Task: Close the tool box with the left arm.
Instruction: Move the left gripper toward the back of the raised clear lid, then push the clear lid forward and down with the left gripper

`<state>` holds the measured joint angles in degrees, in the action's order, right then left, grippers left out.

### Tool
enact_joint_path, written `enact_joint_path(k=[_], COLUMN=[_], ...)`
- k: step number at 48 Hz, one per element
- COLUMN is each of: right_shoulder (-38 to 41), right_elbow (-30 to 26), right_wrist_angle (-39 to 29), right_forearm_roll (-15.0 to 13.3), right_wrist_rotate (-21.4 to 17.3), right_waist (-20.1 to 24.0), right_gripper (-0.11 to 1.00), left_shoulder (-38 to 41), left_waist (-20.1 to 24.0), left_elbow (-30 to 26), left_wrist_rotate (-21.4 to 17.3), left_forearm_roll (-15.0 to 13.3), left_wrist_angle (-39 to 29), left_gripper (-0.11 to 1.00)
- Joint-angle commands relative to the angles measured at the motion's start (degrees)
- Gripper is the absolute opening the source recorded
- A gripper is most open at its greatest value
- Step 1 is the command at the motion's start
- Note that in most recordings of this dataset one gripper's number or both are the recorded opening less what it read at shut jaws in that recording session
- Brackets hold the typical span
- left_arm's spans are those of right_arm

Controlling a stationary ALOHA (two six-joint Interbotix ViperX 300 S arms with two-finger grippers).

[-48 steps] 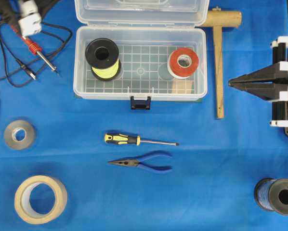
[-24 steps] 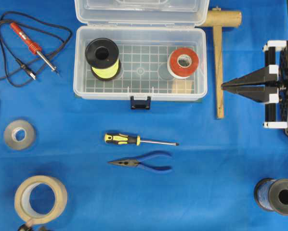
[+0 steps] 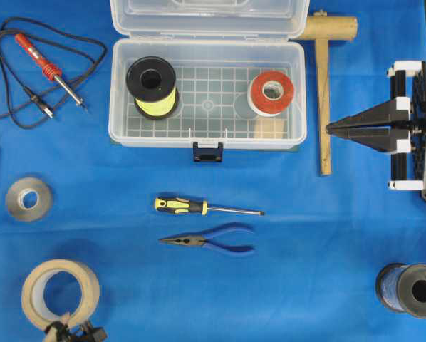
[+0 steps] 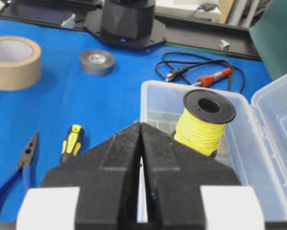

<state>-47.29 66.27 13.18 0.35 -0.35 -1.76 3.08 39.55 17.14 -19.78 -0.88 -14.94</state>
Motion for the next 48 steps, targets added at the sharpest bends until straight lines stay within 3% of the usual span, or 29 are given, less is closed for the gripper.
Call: enact_joint_path(k=[1, 32, 48], right_shoulder=[0.09, 0.79, 1.14], right_elbow=[-0.62, -0.62, -0.53], right_wrist_angle=[0.35, 0.18, 0.18], right_forearm_roll=[0.18, 0.18, 0.09], right_wrist_rotate=[-0.09, -0.09, -0.09], right_waist=[-0.09, -0.09, -0.09], right_gripper=[0.0, 0.0, 0.0], left_shoulder=[-0.97, -10.55, -15.47], left_waist=[-0.53, -10.72, -17.14], left_elbow=[-0.44, 0.26, 3.08], left_wrist_rotate=[0.35, 1.76, 2.29], left_forearm_roll=[-0.18, -0.18, -0.79], left_wrist_angle=[-0.79, -17.31, -21.62], left_gripper=[0.91, 0.91, 0.91])
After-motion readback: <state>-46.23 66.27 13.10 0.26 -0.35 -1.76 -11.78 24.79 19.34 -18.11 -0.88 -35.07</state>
